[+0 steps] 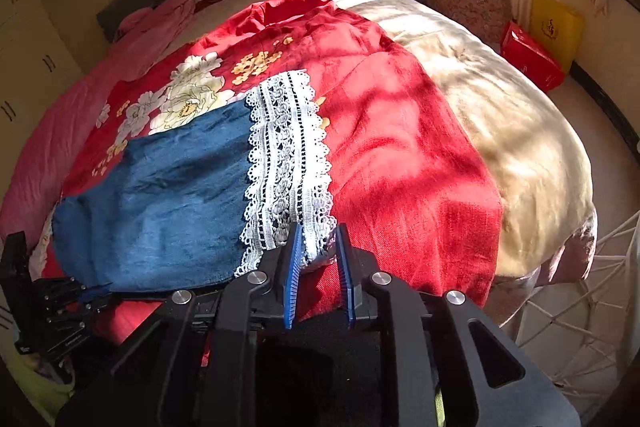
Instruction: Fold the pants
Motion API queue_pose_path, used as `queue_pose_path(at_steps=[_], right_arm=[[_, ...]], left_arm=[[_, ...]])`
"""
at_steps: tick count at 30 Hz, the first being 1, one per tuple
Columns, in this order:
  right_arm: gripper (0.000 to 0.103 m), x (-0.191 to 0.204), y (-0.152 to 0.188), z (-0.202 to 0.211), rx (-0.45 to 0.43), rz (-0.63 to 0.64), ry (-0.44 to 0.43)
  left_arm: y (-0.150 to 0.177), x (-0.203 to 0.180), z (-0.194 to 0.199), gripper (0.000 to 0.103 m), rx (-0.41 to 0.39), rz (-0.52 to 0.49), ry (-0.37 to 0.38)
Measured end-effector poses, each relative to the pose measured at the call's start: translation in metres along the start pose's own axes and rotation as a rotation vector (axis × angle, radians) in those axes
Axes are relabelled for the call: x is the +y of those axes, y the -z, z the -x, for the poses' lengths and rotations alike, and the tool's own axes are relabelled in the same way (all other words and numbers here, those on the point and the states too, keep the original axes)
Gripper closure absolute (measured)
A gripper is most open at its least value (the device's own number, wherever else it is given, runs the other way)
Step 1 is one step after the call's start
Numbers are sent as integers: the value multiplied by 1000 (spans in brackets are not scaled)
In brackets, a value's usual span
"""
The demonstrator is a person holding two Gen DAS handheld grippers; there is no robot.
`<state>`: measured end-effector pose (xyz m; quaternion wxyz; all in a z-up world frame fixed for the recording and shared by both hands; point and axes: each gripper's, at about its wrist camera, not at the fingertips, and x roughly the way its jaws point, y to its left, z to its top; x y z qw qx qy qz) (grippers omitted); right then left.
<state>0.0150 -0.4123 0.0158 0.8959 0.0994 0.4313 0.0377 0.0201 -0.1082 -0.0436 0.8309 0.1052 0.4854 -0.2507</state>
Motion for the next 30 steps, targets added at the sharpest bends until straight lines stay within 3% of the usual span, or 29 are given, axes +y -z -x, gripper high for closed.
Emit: queue_pose_path(at_steps=[3, 4, 8, 10, 12, 15, 18, 23, 27, 30], right_arm=[[80, 16, -6, 14, -51, 56, -20], [76, 22, -6, 14, -53, 76, -34], [71, 47, -2, -10, 3, 144, -84], [70, 55, 1, -26, 42, 153, -94], [69, 58, 4, -38, 71, 152, -100], [65, 57, 8, -45, 93, 140, -102], [64, 56, 7, -44, 92, 135, -103], [63, 52, 7, -41, 87, 123, -100], [63, 52, 8, -43, 94, 120, -96], [63, 52, 9, -43, 99, 121, -93]], left_arm=[[-2, 5, 14, 69, -26, 12, -10], [-1, 8, 20, 66, -39, 19, -18], [5, 36, 51, 44, -98, 108, -90], [8, 60, 67, 38, -129, 176, -167], [13, 86, 80, 24, -149, 254, -251], [20, 116, 86, 17, -135, 317, -393], [22, 133, 77, 15, -100, 339, -463], [21, 152, 55, 16, -59, 405, -463], [22, 153, 51, 69, -56, 392, -490], [28, 162, 60, 80, -68, 404, -474]])
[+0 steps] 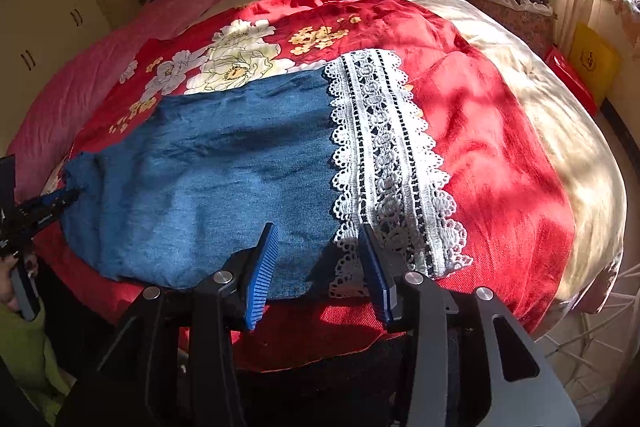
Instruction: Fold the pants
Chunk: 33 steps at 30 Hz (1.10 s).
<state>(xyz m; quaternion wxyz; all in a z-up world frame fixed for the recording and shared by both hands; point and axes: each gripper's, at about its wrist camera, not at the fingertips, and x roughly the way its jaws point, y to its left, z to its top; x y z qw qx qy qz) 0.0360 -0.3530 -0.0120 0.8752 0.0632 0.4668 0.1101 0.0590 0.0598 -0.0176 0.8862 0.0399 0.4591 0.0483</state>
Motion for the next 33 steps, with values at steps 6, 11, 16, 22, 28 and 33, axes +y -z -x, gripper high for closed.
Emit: queue_pose_path(at_steps=[6, 11, 16, 22, 28, 33], right_arm=[[63, 0, 1, -2, 16, -1, 6], [63, -1, 1, 3, 6, 0, 2], [63, 7, -2, 12, -29, 17, -15], [62, 33, 1, 3, -5, 84, -64], [49, 32, 8, -18, 74, 87, -38], [49, 28, 10, -21, 80, 71, -49]], left_arm=[[3, 14, -1, 80, 1, 21, -11], [0, 22, 16, 72, -26, 66, 1], [-7, 19, 50, 50, -109, 81, 32], [-15, -40, 60, 33, -136, -48, 196], [0, -86, 11, 29, -6, -147, 227], [11, -82, -10, 28, 58, -139, 201]])
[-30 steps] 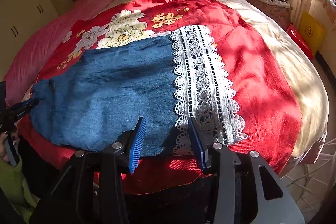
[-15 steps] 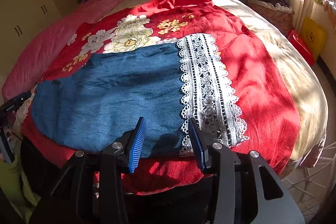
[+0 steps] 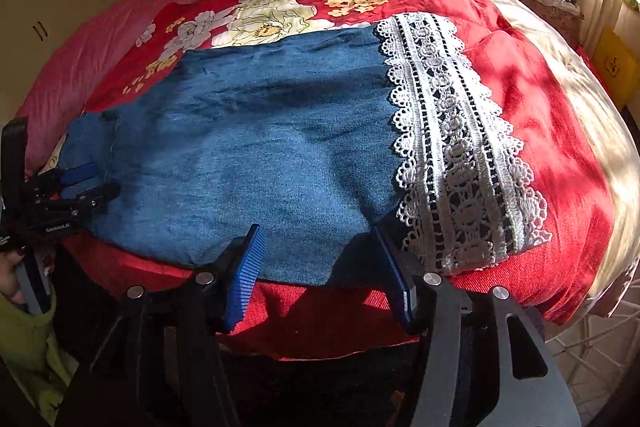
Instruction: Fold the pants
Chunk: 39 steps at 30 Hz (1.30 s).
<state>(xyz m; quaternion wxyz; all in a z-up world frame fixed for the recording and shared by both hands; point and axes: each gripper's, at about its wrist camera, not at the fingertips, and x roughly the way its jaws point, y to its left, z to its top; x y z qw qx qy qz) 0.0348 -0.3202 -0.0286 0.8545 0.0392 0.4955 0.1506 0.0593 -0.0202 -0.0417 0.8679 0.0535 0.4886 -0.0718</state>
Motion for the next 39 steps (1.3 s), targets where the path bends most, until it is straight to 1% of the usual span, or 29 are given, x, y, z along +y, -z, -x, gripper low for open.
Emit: queue_pose_path(at_steps=[3, 4, 5, 10, 11, 12, 16, 21, 25, 32, 35, 39], right_arm=[[48, 2, -4, 11, -48, 2, -6], [41, 1, -5, 15, -61, 1, -3], [30, 0, -7, 20, -79, -5, 1], [29, -13, -15, 34, -124, -31, 21], [29, -16, -17, 36, -131, -36, 25], [29, -18, -19, 37, -137, -41, 29], [29, -28, -30, 40, -161, -52, 38], [29, -44, -56, 36, -183, -58, 63], [29, -63, -81, 25, -178, -78, 68], [29, -93, -122, -13, -119, -121, 42], [29, -102, -134, -31, -90, -139, 12], [30, -110, -143, -52, -58, -168, -27]], left_arm=[[-4, 1, 14, 23, -31, 2, 3], [-5, 1, 18, 23, -44, 4, 3], [-7, 0, 22, 22, -52, 5, 3], [-19, -2, 33, 18, -79, 6, 14], [-21, -4, 34, 15, -82, 4, 13], [-24, -4, 35, 14, -88, 1, 11], [-34, -8, 37, 14, -98, -9, 8], [-54, -11, 33, 14, -102, -18, 14], [-77, -10, 28, 14, -112, 0, 43], [-120, 0, 3, 14, -92, 41, 27], [-132, 1, -10, 14, -76, 39, 11], [-143, -1, -37, 14, -45, 30, 1]])
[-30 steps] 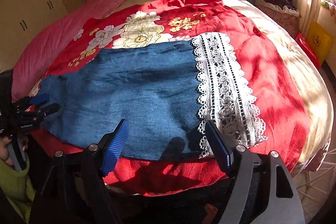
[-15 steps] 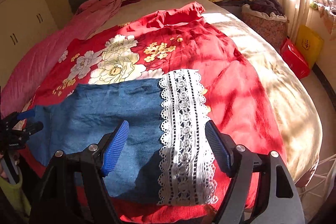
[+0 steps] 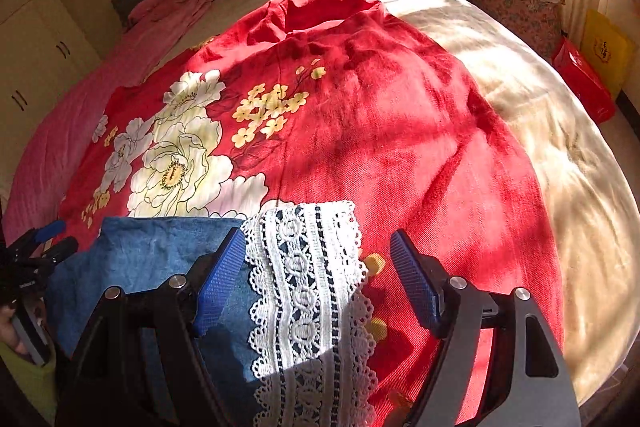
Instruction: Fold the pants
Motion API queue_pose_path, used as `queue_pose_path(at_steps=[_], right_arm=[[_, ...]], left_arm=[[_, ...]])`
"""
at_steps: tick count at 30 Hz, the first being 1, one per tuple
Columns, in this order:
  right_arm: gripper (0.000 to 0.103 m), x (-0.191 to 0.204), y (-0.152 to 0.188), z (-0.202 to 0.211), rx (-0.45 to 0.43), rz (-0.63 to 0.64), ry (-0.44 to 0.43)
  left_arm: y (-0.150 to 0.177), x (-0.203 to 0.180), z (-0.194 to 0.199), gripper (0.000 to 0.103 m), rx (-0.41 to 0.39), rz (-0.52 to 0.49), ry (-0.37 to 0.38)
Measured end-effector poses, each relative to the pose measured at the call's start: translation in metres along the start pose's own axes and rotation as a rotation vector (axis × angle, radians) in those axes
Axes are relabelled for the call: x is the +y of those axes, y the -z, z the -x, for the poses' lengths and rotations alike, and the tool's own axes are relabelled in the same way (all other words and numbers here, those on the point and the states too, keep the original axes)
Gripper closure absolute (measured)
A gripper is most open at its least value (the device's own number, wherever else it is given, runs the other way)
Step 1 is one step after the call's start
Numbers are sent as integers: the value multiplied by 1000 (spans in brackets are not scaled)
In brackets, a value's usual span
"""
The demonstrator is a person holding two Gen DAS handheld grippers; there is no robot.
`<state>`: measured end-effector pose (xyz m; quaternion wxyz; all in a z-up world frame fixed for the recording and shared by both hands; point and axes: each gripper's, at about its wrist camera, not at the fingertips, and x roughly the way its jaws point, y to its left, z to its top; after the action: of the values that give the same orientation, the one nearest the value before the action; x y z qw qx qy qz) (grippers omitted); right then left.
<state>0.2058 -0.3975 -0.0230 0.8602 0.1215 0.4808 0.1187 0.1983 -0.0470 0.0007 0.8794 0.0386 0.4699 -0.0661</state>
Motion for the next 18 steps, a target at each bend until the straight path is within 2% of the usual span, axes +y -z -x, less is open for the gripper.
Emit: queue_pose_path(at_steps=[3, 7, 8, 10, 11, 12, 13, 14, 15, 18], right_arm=[[36, -2, 1, -12, 21, -14, -29], [37, -5, 4, -20, 32, -36, -54], [43, -5, 5, -21, 32, -34, -61], [56, -3, 6, -22, 38, -18, -81], [64, 0, 7, -23, 40, -3, -80], [68, 3, 8, -22, 38, 12, -87], [78, 6, 9, -21, 32, 27, -97], [84, 11, 10, -19, 23, 46, -99], [85, 17, 11, -13, 4, 76, -77], [86, 34, 5, 9, -77, 154, -38]], left_arm=[[-3, -3, -21, 14, 32, 1, 17], [-2, -8, -41, 14, 68, 14, 24], [-2, -9, -45, 14, 76, 19, 30], [1, -13, -51, 21, 78, 32, 50], [2, -14, -51, 40, 79, 41, 65], [3, -15, -51, 63, 78, 60, 87], [3, -17, -49, 72, 74, 66, 100], [3, -21, -47, 94, 68, 58, 106], [3, -25, -43, 98, 62, 44, 102], [-2, -31, -29, 98, 12, 6, 66]])
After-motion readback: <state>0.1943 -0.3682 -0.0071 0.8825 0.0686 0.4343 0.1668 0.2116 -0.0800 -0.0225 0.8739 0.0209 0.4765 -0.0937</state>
